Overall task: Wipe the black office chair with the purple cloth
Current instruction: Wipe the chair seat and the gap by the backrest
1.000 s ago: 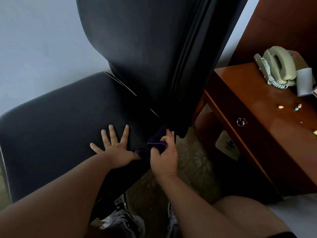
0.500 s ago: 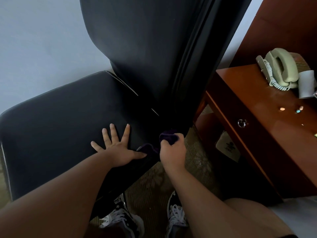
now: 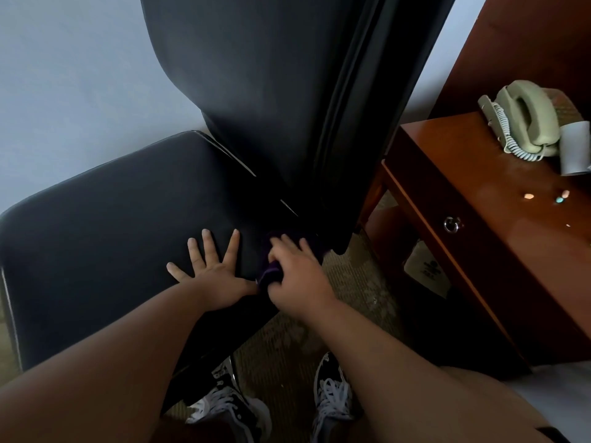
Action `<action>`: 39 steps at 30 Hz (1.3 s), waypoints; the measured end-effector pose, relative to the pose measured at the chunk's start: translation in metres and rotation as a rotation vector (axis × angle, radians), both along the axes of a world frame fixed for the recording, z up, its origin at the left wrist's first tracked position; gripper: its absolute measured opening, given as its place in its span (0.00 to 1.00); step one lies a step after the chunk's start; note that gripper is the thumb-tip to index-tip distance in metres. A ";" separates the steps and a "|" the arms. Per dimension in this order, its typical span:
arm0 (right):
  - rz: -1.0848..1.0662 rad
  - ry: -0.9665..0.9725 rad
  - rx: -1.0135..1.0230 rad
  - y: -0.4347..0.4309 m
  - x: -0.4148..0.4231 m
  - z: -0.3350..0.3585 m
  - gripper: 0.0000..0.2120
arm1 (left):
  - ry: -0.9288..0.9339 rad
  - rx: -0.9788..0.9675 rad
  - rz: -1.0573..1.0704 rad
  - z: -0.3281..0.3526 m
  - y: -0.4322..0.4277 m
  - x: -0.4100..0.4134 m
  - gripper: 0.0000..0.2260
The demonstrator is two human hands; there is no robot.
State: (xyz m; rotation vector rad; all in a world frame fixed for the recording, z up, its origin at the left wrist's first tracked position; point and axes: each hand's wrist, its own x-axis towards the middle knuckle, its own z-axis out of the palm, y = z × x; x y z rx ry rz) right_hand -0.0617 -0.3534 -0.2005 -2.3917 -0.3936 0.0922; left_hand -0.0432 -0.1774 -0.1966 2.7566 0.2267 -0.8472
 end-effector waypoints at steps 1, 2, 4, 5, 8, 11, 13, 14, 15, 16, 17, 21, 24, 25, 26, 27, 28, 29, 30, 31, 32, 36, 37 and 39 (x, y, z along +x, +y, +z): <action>0.051 0.031 0.018 0.001 0.003 0.001 0.17 | 0.001 -0.002 -0.002 -0.001 0.000 0.000 0.50; 0.071 0.069 0.054 0.002 0.006 0.003 0.17 | 0.000 -0.001 -0.001 -0.001 0.000 0.000 0.50; 0.051 0.115 0.137 0.002 0.012 0.002 0.13 | -0.011 0.012 0.004 -0.002 0.000 0.000 0.50; 0.025 0.112 0.172 0.002 0.015 0.001 0.12 | -0.017 0.018 0.006 -0.002 -0.001 0.000 0.50; -0.114 0.073 0.313 -0.004 0.019 -0.005 0.10 | -0.023 0.034 0.009 -0.003 -0.002 0.000 0.53; -0.270 0.012 0.411 -0.018 0.021 -0.012 0.12 | -0.032 0.039 0.033 -0.003 -0.002 0.001 0.57; -0.325 0.028 0.409 -0.032 0.023 -0.013 0.12 | -0.030 0.023 0.038 -0.004 -0.002 0.001 0.58; -0.326 0.055 0.390 -0.038 0.026 -0.011 0.12 | -0.025 0.016 0.035 -0.004 -0.001 0.001 0.58; -0.318 0.091 0.365 -0.045 0.030 -0.008 0.13 | -0.018 0.015 0.029 -0.004 0.000 0.002 0.58; -0.307 0.134 0.337 -0.051 0.033 -0.003 0.14 | -0.009 0.016 0.023 -0.003 0.002 0.003 0.58; -0.291 0.176 0.303 -0.056 0.037 0.002 0.15 | 0.001 0.019 0.017 -0.001 0.002 0.003 0.58; -0.219 0.282 0.170 -0.064 0.038 0.014 0.17 | 0.004 0.036 -0.021 0.009 0.005 -0.003 0.57; -0.211 0.294 0.122 -0.062 0.033 0.017 0.19 | -0.054 0.046 -0.082 0.023 0.013 -0.007 0.48; -0.219 0.297 0.121 -0.062 0.034 0.019 0.18 | -0.091 0.030 -0.105 0.030 0.018 -0.007 0.44; -0.228 0.301 0.125 -0.061 0.034 0.022 0.17 | -0.136 -0.001 -0.115 0.038 0.025 -0.008 0.41; -0.239 0.303 0.131 -0.059 0.035 0.025 0.17 | -0.183 -0.033 -0.110 0.046 0.034 -0.010 0.37; -0.254 0.300 0.132 -0.056 0.035 0.028 0.16 | -0.222 -0.050 -0.098 0.053 0.043 -0.014 0.35; -0.275 0.294 0.128 -0.054 0.035 0.030 0.16 | -0.250 -0.044 -0.084 0.058 0.052 -0.020 0.33; -0.293 0.289 0.121 -0.052 0.033 0.033 0.16 | -0.259 -0.022 -0.064 0.061 0.061 -0.025 0.33; -0.295 0.292 0.113 -0.051 0.032 0.035 0.16 | -0.244 0.014 -0.034 0.063 0.070 -0.032 0.34; -0.276 0.303 0.099 -0.051 0.031 0.037 0.16 | -0.212 0.060 0.002 0.064 0.079 -0.040 0.36; -0.221 0.326 0.054 -0.054 0.030 0.043 0.17 | -0.078 0.206 0.033 0.051 0.102 -0.065 0.39; -0.235 0.322 0.060 -0.054 0.031 0.043 0.17 | -0.063 0.215 0.014 0.043 0.103 -0.070 0.39; -0.263 0.311 0.089 -0.051 0.032 0.041 0.17 | -0.080 0.217 -0.011 0.029 0.103 -0.080 0.38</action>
